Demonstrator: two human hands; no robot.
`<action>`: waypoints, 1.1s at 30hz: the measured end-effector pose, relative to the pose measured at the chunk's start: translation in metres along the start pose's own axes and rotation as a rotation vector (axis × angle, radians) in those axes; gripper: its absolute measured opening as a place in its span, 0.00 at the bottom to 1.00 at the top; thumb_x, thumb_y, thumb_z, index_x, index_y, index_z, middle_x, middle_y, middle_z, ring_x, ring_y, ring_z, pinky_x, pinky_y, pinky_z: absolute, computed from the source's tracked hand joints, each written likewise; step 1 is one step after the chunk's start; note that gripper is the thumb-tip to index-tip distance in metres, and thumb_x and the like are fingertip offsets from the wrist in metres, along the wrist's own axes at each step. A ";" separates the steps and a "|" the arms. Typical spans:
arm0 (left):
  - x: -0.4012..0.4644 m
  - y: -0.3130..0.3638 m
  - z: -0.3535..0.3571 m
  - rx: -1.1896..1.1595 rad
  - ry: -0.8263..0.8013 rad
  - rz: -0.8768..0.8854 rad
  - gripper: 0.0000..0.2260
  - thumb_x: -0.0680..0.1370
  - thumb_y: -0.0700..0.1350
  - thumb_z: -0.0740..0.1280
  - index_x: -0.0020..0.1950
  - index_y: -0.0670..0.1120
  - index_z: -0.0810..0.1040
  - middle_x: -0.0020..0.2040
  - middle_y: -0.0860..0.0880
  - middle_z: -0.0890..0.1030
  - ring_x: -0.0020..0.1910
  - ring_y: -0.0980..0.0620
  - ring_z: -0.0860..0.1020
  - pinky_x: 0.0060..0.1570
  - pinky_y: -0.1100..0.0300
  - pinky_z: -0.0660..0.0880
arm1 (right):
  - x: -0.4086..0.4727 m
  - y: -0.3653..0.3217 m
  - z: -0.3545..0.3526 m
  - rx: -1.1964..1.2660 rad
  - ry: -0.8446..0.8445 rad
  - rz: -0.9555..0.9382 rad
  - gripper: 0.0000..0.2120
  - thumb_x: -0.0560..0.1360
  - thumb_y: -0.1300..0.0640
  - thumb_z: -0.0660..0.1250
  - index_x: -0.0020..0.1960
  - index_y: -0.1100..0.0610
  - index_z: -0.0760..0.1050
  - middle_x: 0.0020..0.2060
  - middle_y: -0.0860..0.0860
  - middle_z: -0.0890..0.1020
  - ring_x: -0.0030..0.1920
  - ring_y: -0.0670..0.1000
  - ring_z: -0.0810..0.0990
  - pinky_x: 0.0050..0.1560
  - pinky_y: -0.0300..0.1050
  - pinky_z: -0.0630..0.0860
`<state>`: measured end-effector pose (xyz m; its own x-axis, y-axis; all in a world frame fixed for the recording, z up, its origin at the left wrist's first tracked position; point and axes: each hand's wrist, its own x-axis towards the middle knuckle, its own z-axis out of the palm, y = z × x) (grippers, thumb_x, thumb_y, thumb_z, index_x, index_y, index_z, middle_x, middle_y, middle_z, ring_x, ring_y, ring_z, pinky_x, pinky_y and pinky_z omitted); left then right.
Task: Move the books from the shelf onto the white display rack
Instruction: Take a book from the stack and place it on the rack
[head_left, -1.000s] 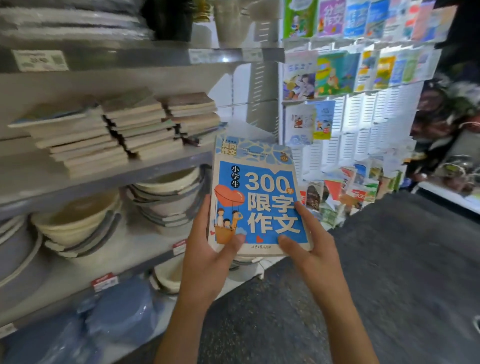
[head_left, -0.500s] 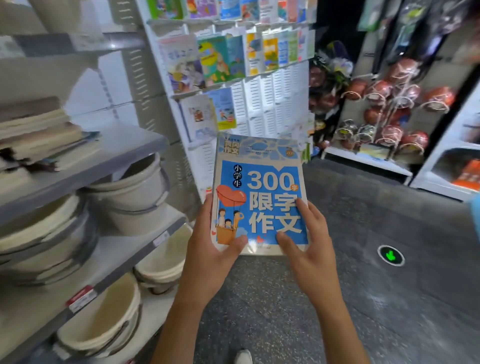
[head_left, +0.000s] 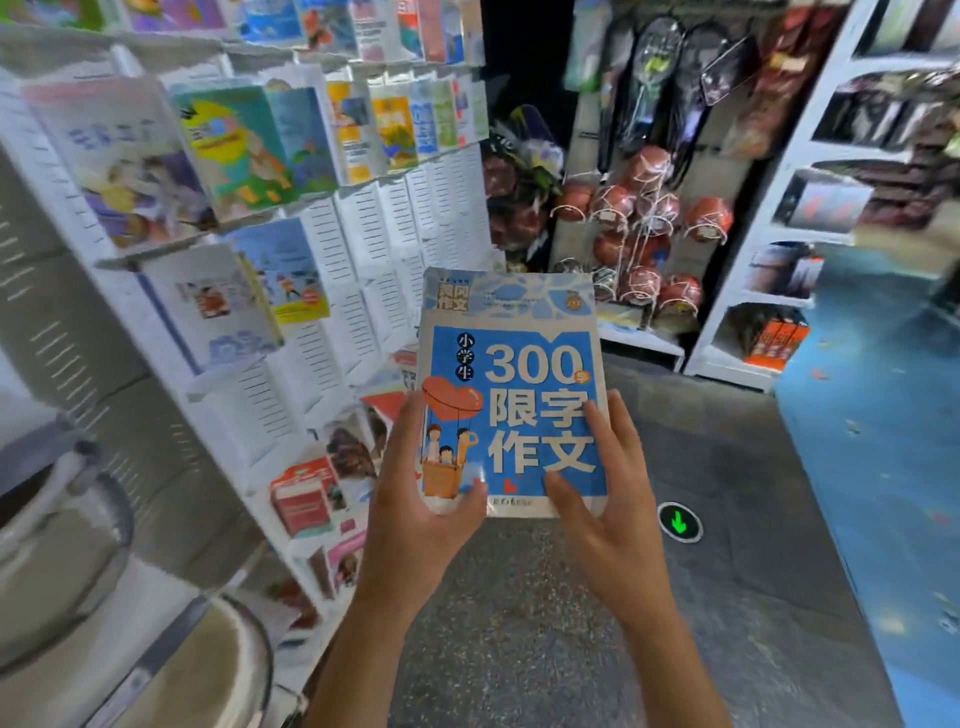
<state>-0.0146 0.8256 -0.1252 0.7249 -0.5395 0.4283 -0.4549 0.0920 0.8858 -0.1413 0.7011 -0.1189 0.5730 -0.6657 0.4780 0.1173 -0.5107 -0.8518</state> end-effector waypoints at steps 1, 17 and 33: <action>0.012 -0.007 0.006 0.007 -0.015 0.014 0.40 0.72 0.43 0.72 0.80 0.53 0.57 0.76 0.54 0.67 0.75 0.55 0.66 0.71 0.48 0.70 | 0.011 0.009 0.000 0.001 0.001 0.008 0.32 0.75 0.59 0.68 0.73 0.42 0.61 0.78 0.42 0.56 0.75 0.37 0.60 0.61 0.32 0.74; 0.202 -0.100 0.116 0.122 -0.031 0.051 0.37 0.73 0.51 0.70 0.80 0.52 0.59 0.79 0.56 0.60 0.78 0.51 0.60 0.69 0.44 0.72 | 0.211 0.155 -0.009 0.018 -0.050 0.026 0.33 0.75 0.55 0.67 0.78 0.48 0.60 0.77 0.36 0.54 0.76 0.39 0.59 0.67 0.47 0.73; 0.357 -0.163 0.169 0.289 0.330 -0.047 0.37 0.73 0.30 0.72 0.77 0.50 0.60 0.77 0.56 0.59 0.71 0.76 0.58 0.60 0.82 0.61 | 0.427 0.258 0.042 0.224 -0.392 -0.004 0.27 0.78 0.52 0.63 0.74 0.38 0.60 0.74 0.28 0.54 0.76 0.38 0.56 0.68 0.51 0.74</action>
<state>0.2309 0.4770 -0.1467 0.8531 -0.2368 0.4648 -0.5098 -0.1893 0.8392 0.1676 0.3079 -0.1440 0.8313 -0.3853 0.4005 0.2679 -0.3536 -0.8962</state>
